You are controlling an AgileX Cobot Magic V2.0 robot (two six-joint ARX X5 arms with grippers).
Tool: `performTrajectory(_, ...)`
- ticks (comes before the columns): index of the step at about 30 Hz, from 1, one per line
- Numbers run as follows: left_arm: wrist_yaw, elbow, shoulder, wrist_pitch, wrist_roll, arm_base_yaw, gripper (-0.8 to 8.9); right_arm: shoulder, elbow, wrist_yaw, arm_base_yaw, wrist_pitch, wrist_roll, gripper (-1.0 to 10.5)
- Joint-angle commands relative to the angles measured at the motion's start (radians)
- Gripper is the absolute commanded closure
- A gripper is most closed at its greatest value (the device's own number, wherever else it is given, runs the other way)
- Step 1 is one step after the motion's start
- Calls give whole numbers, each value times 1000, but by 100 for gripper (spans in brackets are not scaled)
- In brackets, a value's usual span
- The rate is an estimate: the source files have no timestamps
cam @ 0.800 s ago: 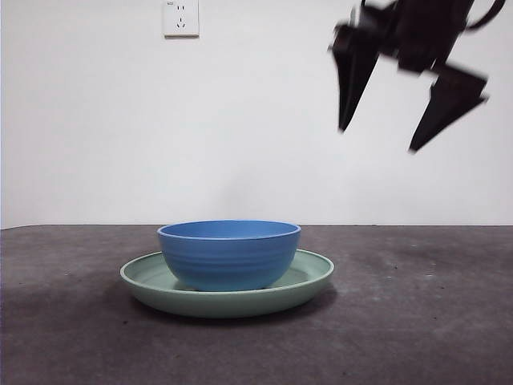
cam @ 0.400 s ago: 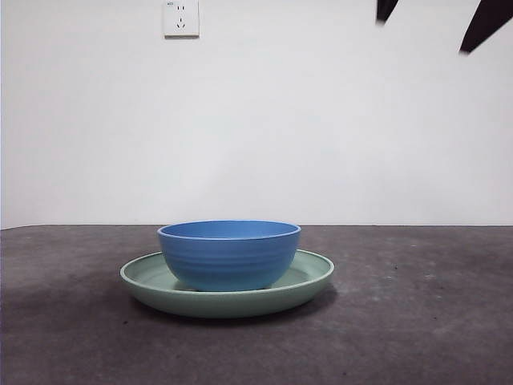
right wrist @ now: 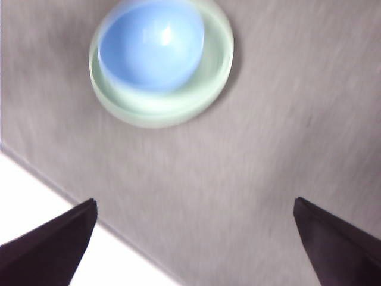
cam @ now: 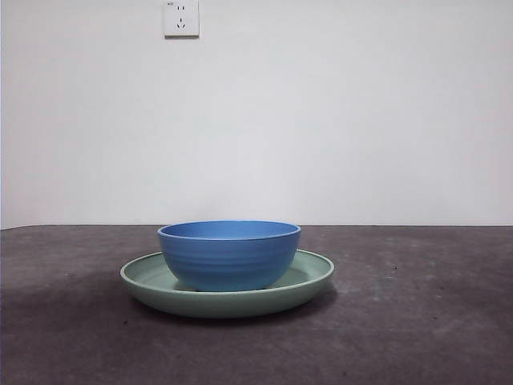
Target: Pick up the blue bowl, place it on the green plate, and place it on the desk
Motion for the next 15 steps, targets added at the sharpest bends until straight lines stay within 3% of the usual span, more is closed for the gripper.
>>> performTrajectory(1,-6,10,5,11,-3,-6,191,-31,-54,1,11,7,3,341)
performTrajectory(8,-6,10,5,11,-2,-6,211,-75,-119,1,11,38,3,343)
performTrajectory(9,-6,10,5,11,-2,-6,263,-75,-119,0,11,49,3,355)
performTrajectory(10,-6,10,5,9,-2,-6,387,-75,-119,0,11,63,3,437)
performTrajectory(12,-6,10,5,4,-2,-6,739,-74,-119,0,11,92,4,774)
performTrajectory(13,-6,10,5,5,-4,-6,805,-74,-119,-1,11,108,5,951)
performTrajectory(15,-6,10,5,3,-3,-6,777,-74,-119,-3,11,128,6,917)
